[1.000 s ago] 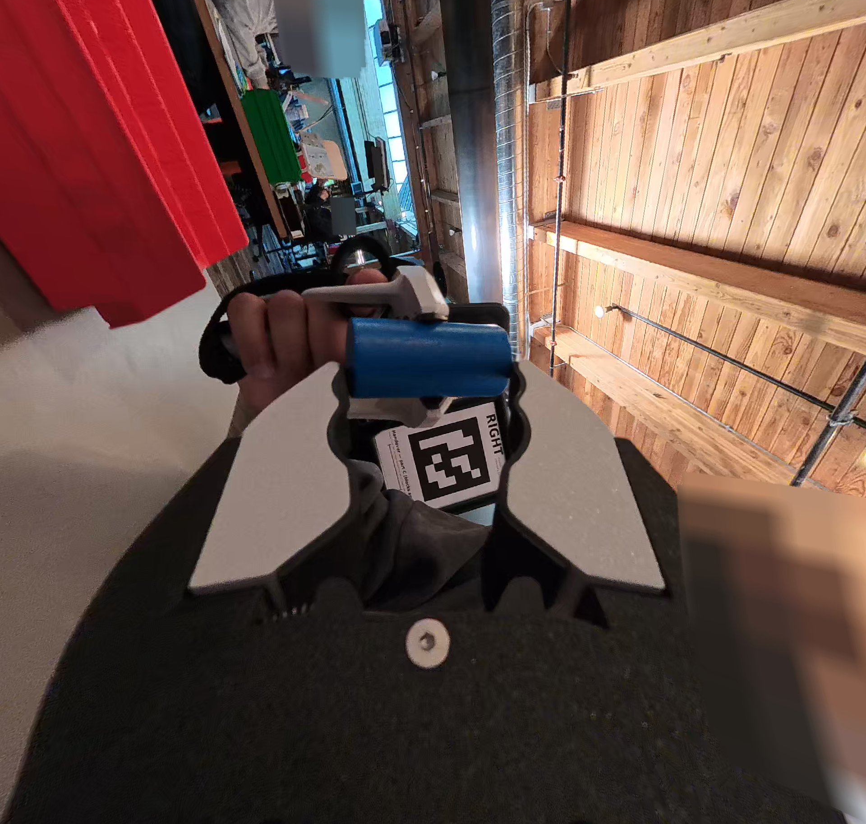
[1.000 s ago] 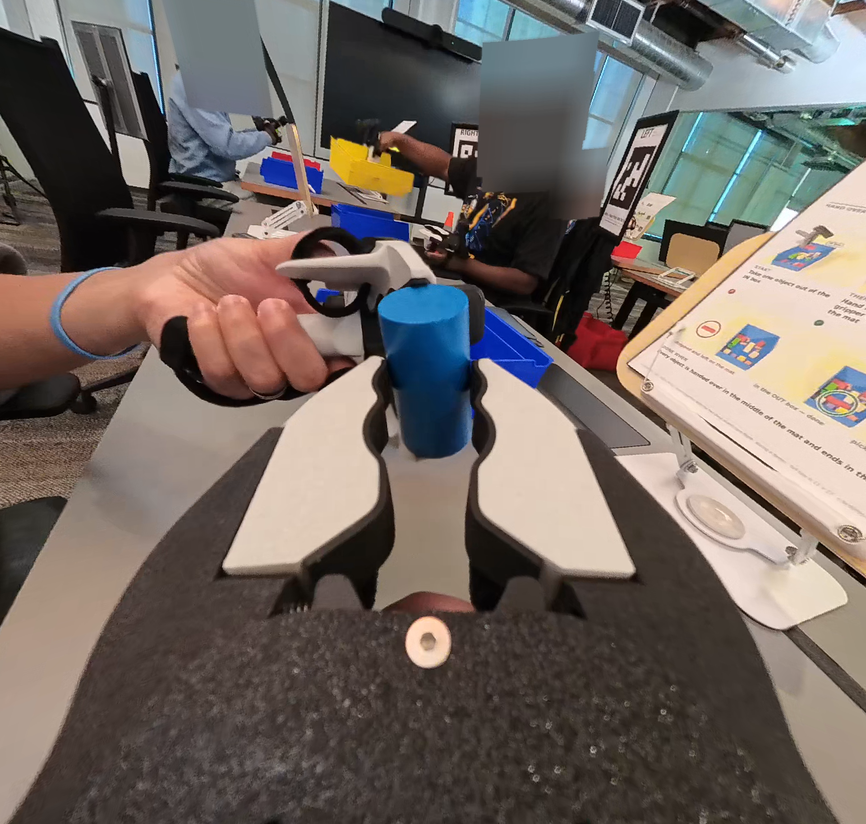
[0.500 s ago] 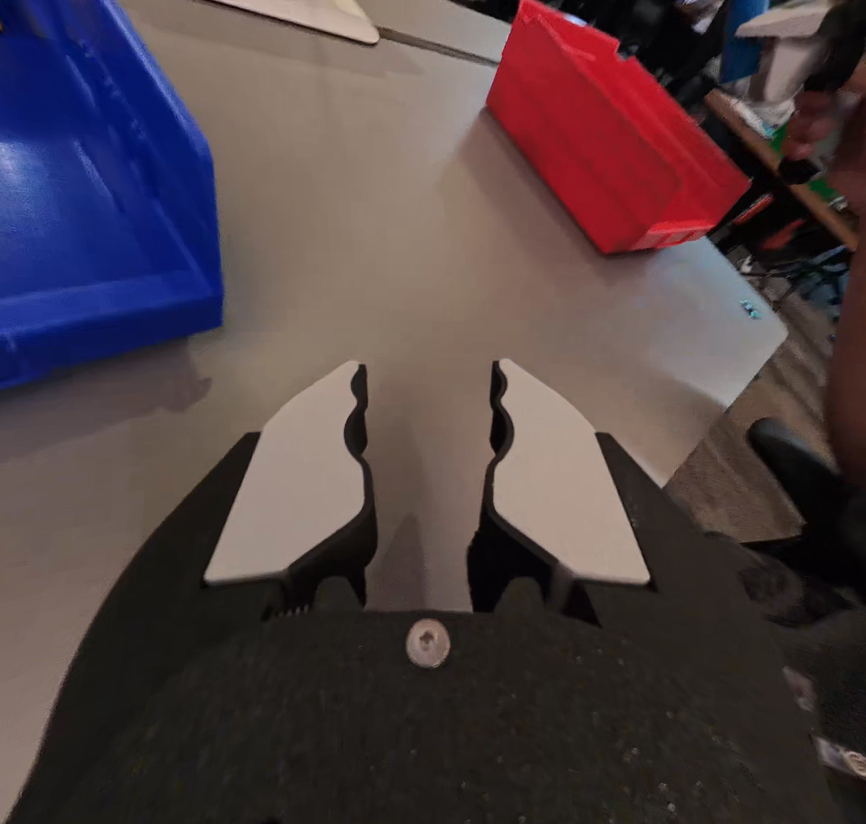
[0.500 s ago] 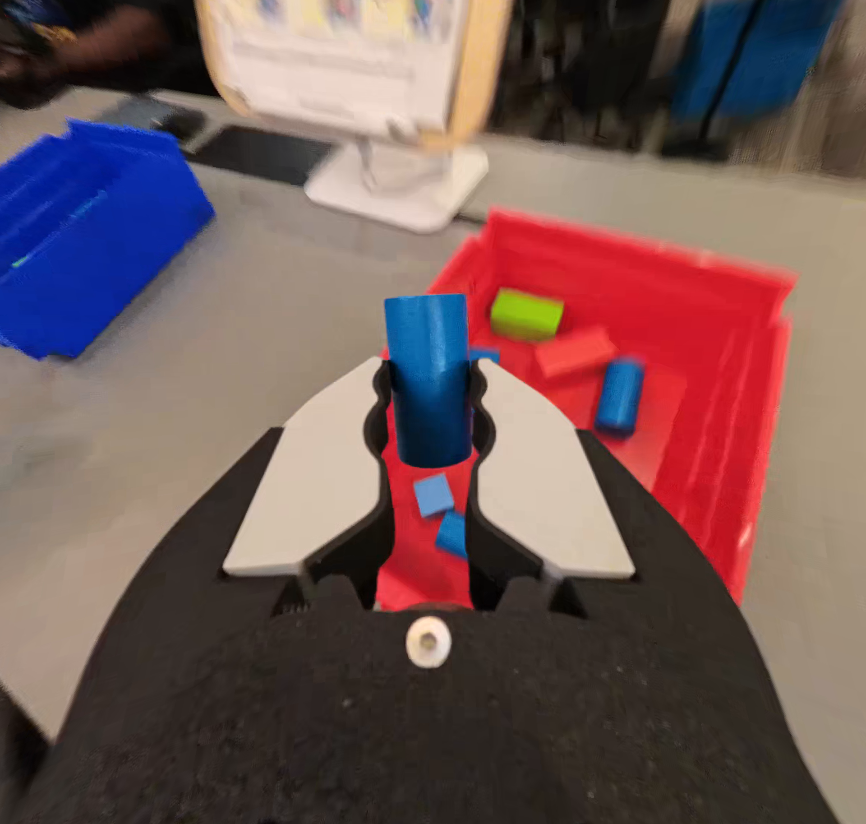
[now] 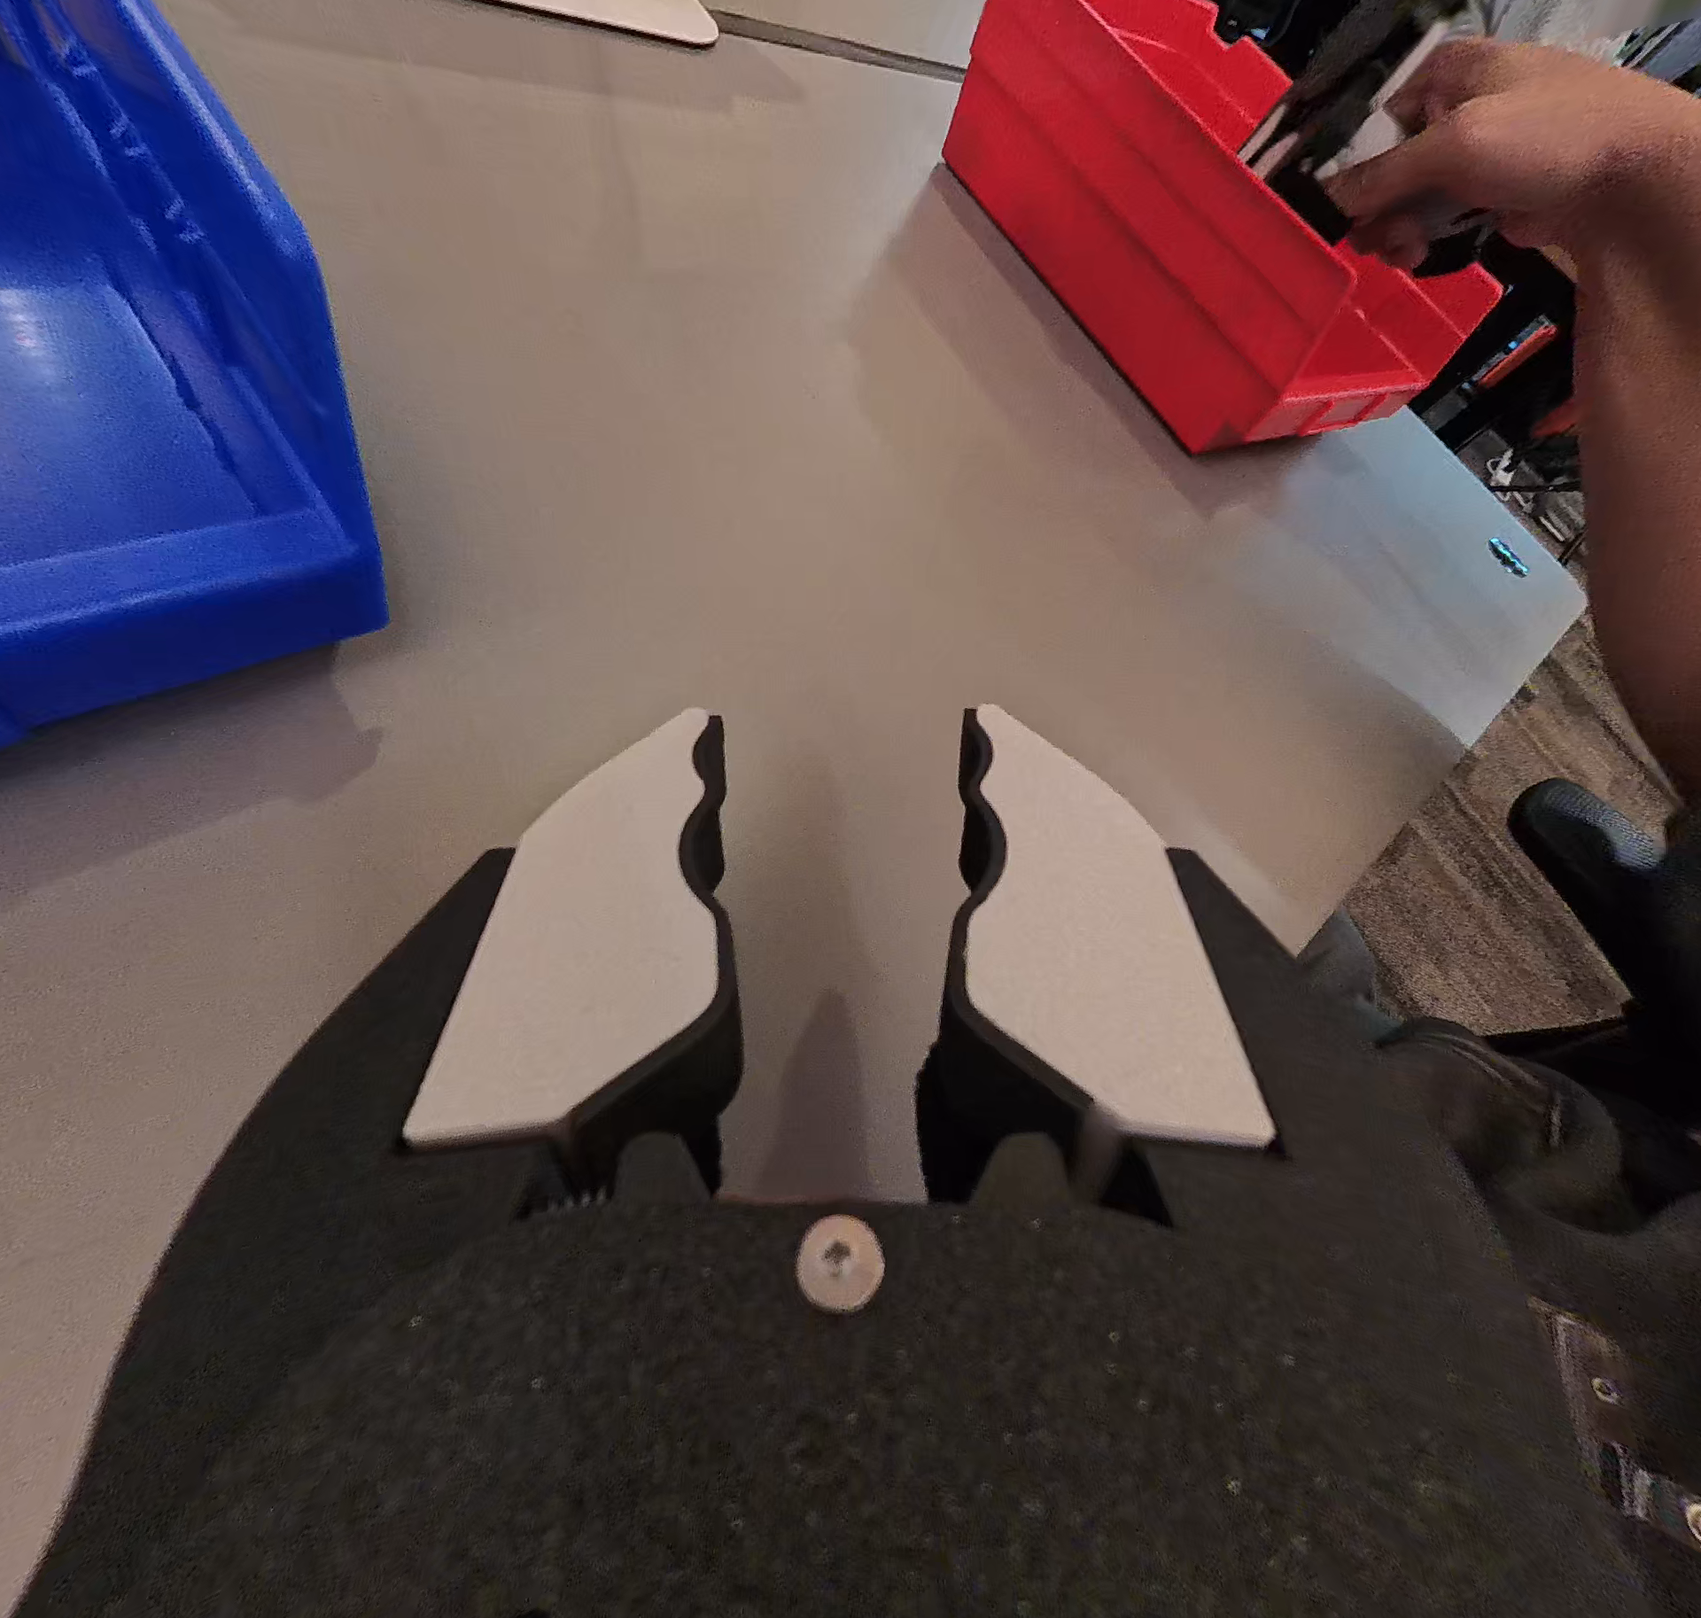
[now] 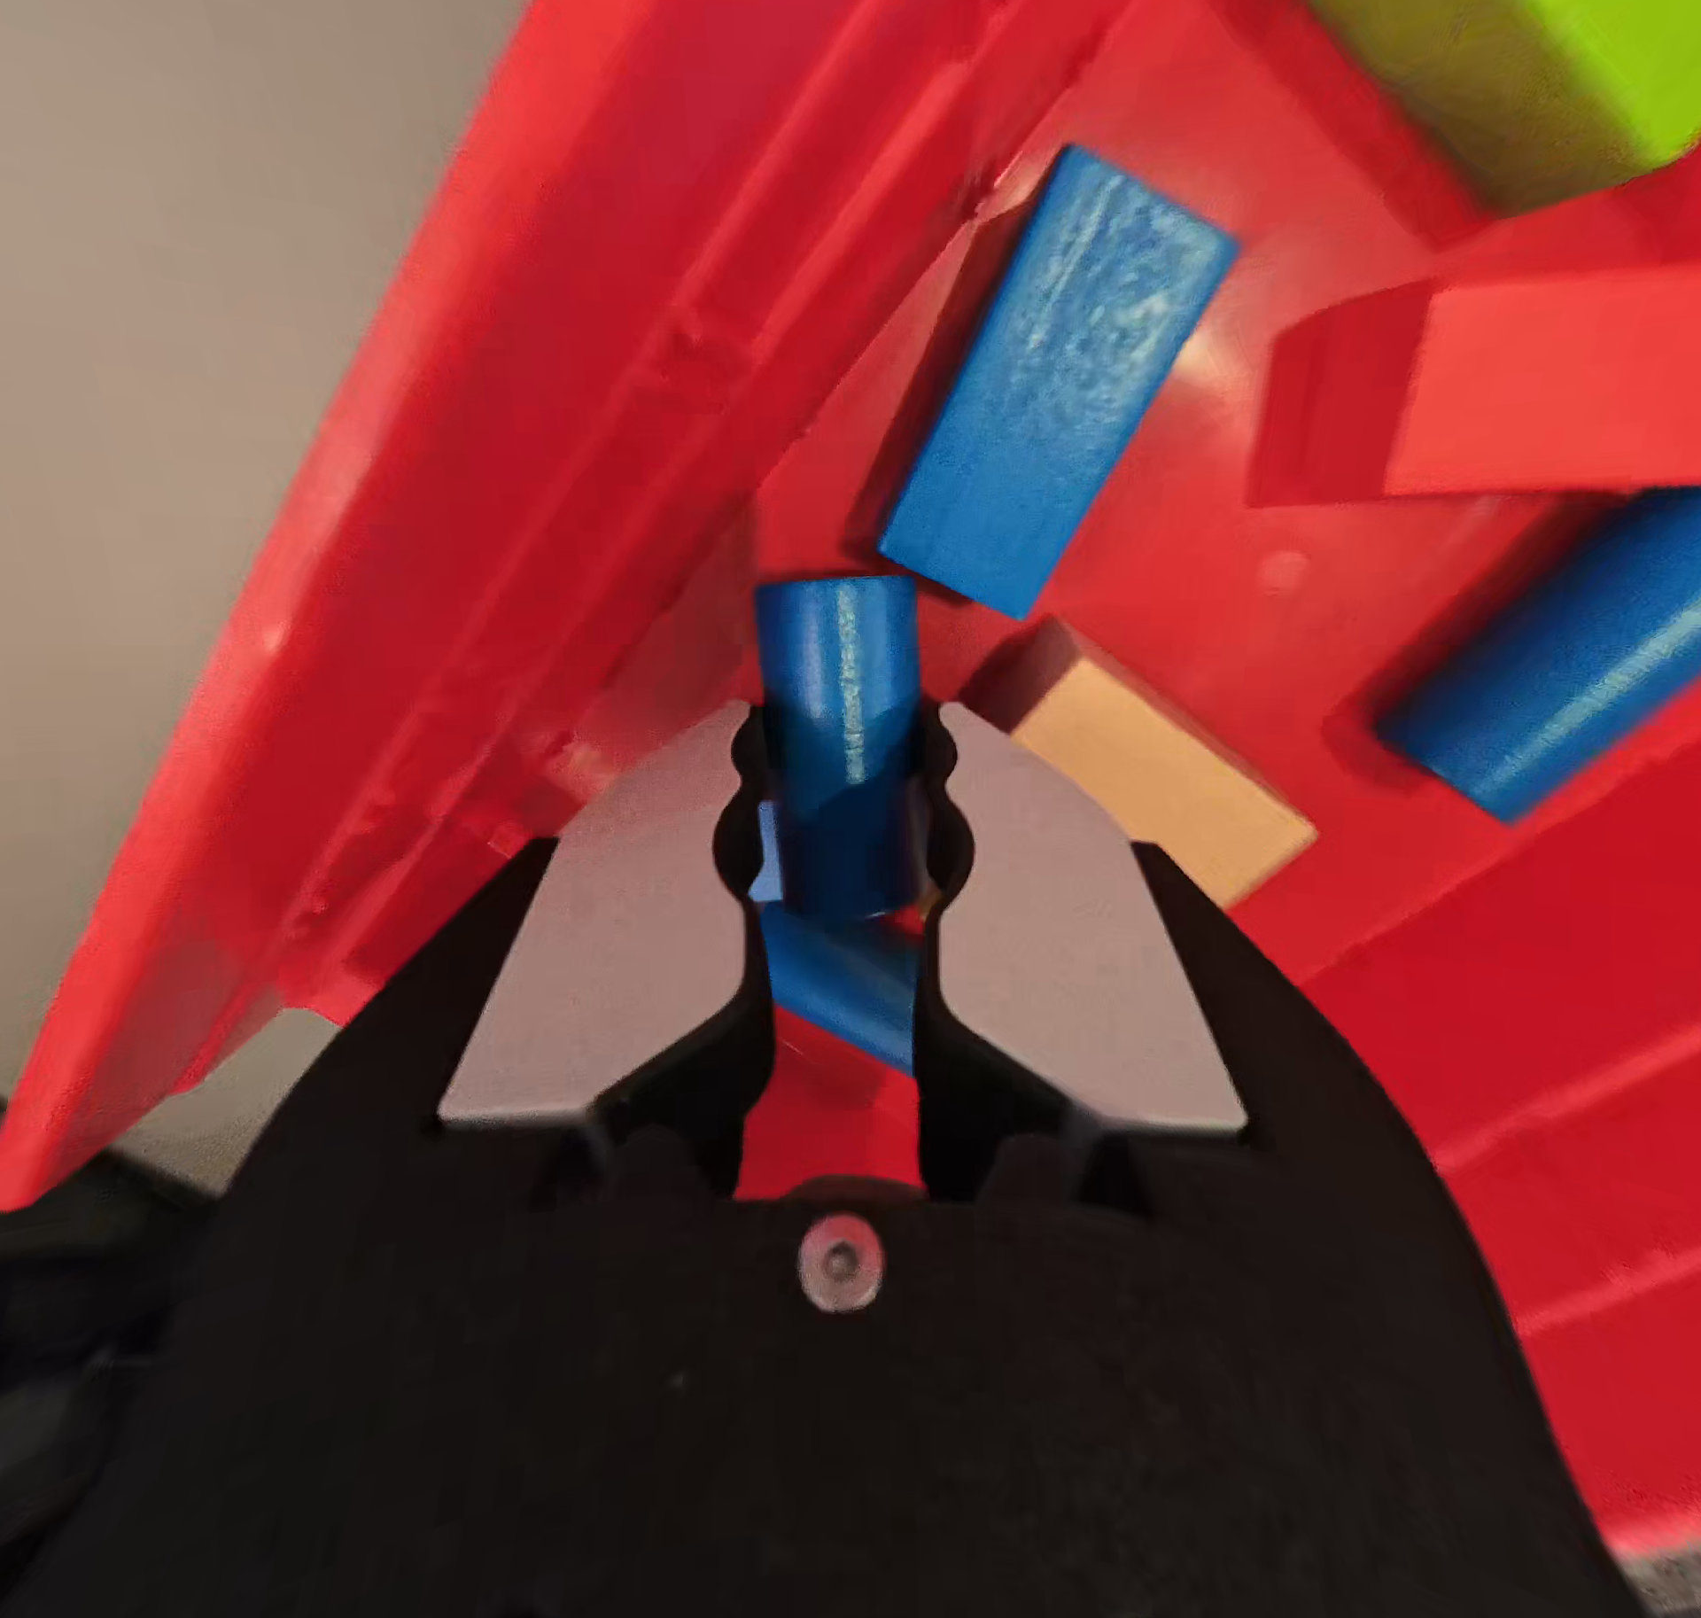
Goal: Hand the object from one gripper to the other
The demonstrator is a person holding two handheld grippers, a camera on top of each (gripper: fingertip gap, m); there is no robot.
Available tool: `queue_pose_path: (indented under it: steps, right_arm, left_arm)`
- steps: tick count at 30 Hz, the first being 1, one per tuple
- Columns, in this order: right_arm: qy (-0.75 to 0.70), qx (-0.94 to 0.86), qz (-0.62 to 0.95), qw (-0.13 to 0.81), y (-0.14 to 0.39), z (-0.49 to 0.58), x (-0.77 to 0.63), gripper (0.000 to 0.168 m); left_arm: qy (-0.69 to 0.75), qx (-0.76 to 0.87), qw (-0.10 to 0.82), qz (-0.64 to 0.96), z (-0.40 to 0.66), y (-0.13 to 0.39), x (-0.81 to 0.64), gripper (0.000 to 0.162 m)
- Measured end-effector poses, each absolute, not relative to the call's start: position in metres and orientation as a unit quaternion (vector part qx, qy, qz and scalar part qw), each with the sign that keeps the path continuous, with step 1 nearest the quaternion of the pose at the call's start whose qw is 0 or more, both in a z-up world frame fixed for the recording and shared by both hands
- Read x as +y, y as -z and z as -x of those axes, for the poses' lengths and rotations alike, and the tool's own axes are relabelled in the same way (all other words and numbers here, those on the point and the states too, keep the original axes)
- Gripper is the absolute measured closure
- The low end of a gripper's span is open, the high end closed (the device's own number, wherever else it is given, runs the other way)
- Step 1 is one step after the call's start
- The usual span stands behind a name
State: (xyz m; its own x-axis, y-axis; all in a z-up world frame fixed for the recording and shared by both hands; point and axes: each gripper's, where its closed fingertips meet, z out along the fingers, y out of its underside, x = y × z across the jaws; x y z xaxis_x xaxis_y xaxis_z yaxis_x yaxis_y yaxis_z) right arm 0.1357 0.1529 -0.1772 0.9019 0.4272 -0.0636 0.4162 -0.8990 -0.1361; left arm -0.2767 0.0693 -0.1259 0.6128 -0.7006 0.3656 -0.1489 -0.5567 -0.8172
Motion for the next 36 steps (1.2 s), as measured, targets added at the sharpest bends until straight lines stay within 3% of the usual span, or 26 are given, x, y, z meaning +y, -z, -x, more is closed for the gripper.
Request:
queue_pose_path:
  steps: [4, 14, 17, 21, 24, 30, 36]
  right_arm:
    - [-0.064, -0.244, 0.967, 0.021, 0.191, -0.134, 0.153, 0.136]
    - [-0.07, -0.285, 0.953, 0.079, 0.179, -0.133, 0.143, 0.136]
    - [-0.043, -0.268, 0.942, 0.199, 0.13, -0.137, 0.14, 0.135]
    - [-0.065, -0.211, 0.869, 0.444, 0.052, -0.113, 0.123, 0.125]
    - [-0.079, -0.158, 0.808, 0.562, 0.043, -0.09, 0.085, 0.091]
    - [-0.055, -0.117, 0.838, 0.531, 0.117, -0.059, 0.013, 0.088]
    - [-0.066, -0.118, 0.836, 0.531, 0.122, -0.052, 0.001, 0.096]
  left_arm:
    - [0.342, 0.264, 0.392, 0.812, 0.281, 0.128, 0.072, 0.114]
    - [0.339, 0.269, 0.397, 0.809, 0.279, 0.13, 0.072, 0.101]
    - [0.323, 0.277, 0.414, 0.805, 0.281, 0.127, 0.073, 0.1]
    - [0.284, 0.297, 0.44, 0.798, 0.288, 0.126, 0.077, 0.093]
    - [0.267, 0.307, 0.453, 0.793, 0.293, 0.115, 0.082, 0.088]
    - [0.182, 0.36, 0.492, 0.772, 0.332, 0.048, 0.131, 0.089]
    - [0.064, 0.545, 0.463, 0.696, 0.347, 0.023, 0.212, 0.095]
